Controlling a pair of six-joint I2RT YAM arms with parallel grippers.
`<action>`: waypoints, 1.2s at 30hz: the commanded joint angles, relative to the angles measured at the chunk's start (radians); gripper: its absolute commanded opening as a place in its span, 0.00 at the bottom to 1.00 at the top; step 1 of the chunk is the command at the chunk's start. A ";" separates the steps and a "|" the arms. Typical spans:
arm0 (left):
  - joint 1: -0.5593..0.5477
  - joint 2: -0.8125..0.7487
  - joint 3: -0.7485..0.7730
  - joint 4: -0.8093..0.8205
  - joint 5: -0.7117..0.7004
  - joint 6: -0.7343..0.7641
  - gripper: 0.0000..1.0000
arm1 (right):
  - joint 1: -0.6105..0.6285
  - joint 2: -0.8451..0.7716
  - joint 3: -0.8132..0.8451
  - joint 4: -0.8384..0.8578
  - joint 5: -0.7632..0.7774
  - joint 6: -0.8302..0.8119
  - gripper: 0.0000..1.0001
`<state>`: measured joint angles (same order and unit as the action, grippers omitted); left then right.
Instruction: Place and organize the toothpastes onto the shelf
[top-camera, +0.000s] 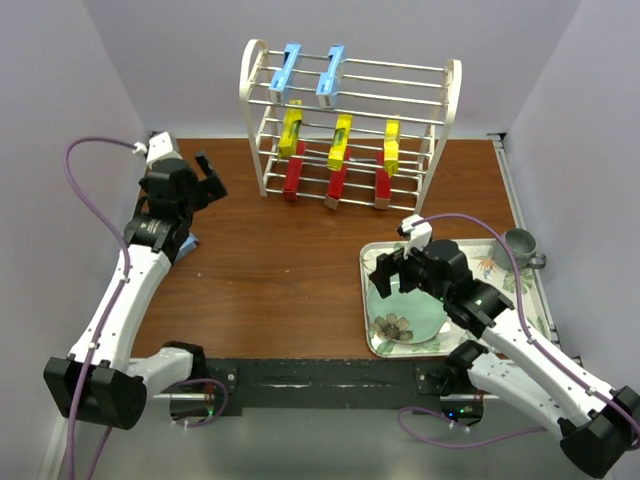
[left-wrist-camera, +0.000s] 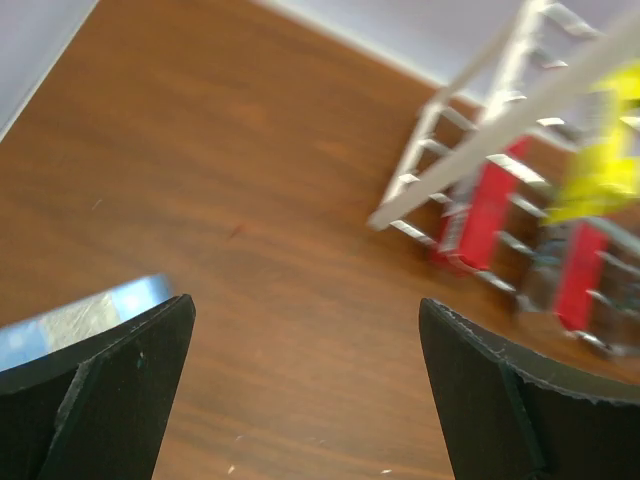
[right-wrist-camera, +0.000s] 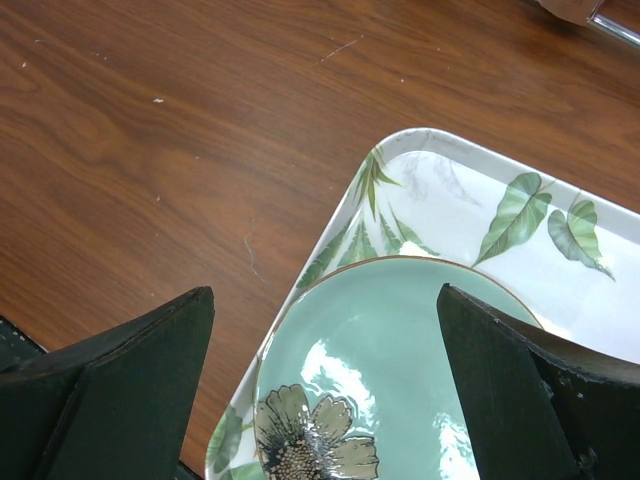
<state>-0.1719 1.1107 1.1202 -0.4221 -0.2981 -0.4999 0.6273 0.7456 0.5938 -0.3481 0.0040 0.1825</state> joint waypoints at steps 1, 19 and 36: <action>0.064 -0.031 -0.091 -0.067 -0.160 -0.123 1.00 | 0.002 -0.005 -0.006 0.035 -0.032 0.012 0.98; 0.284 0.115 -0.332 -0.043 -0.194 -0.437 0.98 | 0.002 -0.003 -0.019 0.046 -0.038 0.017 0.98; 0.482 0.296 -0.273 0.158 -0.126 -0.077 1.00 | 0.002 0.035 -0.009 0.051 -0.013 0.005 0.98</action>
<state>0.2497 1.3815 0.8169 -0.3859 -0.4644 -0.7555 0.6273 0.7738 0.5804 -0.3355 -0.0174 0.1898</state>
